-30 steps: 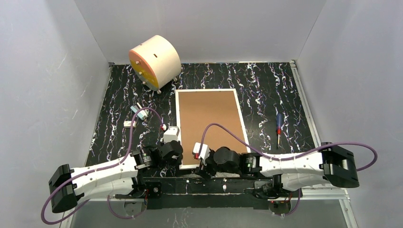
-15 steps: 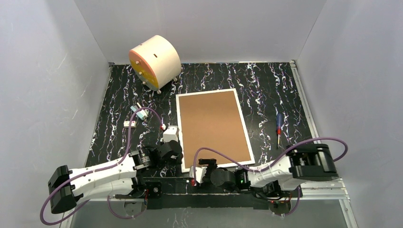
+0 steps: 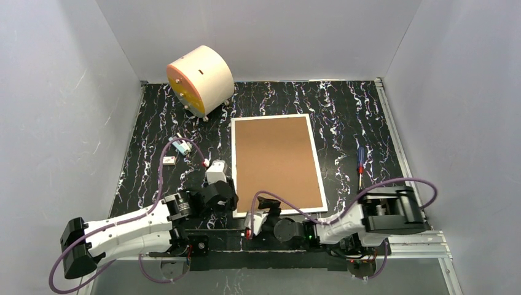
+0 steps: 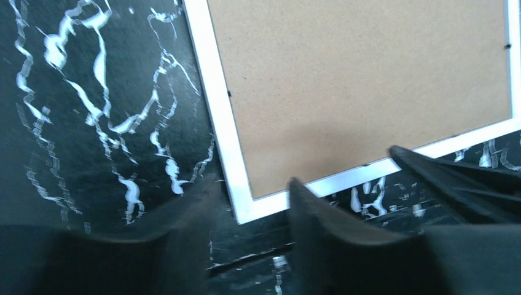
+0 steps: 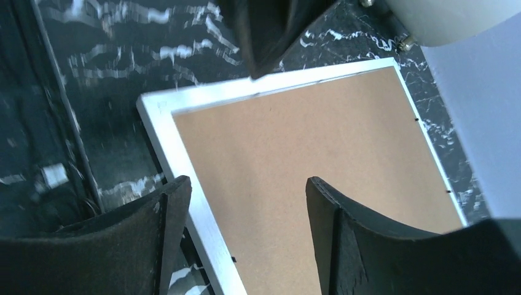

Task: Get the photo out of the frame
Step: Turn over the photo frame at the center of the board.

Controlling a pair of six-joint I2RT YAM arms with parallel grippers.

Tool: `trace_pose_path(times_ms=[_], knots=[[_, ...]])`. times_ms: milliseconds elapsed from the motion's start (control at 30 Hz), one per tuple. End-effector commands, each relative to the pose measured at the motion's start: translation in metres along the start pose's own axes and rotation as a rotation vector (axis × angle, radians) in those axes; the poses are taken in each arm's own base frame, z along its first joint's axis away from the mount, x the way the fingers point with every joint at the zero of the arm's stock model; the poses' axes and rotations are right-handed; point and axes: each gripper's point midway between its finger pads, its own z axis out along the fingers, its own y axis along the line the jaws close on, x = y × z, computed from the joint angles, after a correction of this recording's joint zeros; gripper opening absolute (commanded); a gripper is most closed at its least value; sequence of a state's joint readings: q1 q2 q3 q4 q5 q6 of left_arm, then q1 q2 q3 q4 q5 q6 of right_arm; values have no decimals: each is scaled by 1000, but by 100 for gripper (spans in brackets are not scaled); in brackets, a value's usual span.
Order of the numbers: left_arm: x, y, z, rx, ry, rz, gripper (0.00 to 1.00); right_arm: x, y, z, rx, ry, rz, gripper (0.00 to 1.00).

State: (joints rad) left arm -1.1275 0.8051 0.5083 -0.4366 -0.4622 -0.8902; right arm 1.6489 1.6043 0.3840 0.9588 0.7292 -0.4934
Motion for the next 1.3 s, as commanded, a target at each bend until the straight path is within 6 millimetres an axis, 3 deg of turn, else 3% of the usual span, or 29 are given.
trace_pose_path(times_ms=[0,67,133,267,467,733,967,1267], knots=[[-39,10,-11,-87,-104,13,55,-34,-8,-9,-28,-30,289,76],[-58,16,-8,-129,-111,17,70,-36,-10,-15,-28,-25,373,76],[-75,25,3,-155,-82,5,74,-37,-14,-20,-8,-10,474,76],[-97,35,30,-139,10,-4,75,-36,-14,-22,24,101,638,77],[-100,37,80,-145,137,25,76,-40,-13,-23,88,252,815,78],[-128,42,135,-159,166,9,75,-51,-4,-26,39,227,979,76],[-121,55,160,-150,219,-15,67,-50,5,-26,12,230,1018,74],[-99,73,172,-156,272,-39,44,-47,11,-26,-3,233,1037,74]])
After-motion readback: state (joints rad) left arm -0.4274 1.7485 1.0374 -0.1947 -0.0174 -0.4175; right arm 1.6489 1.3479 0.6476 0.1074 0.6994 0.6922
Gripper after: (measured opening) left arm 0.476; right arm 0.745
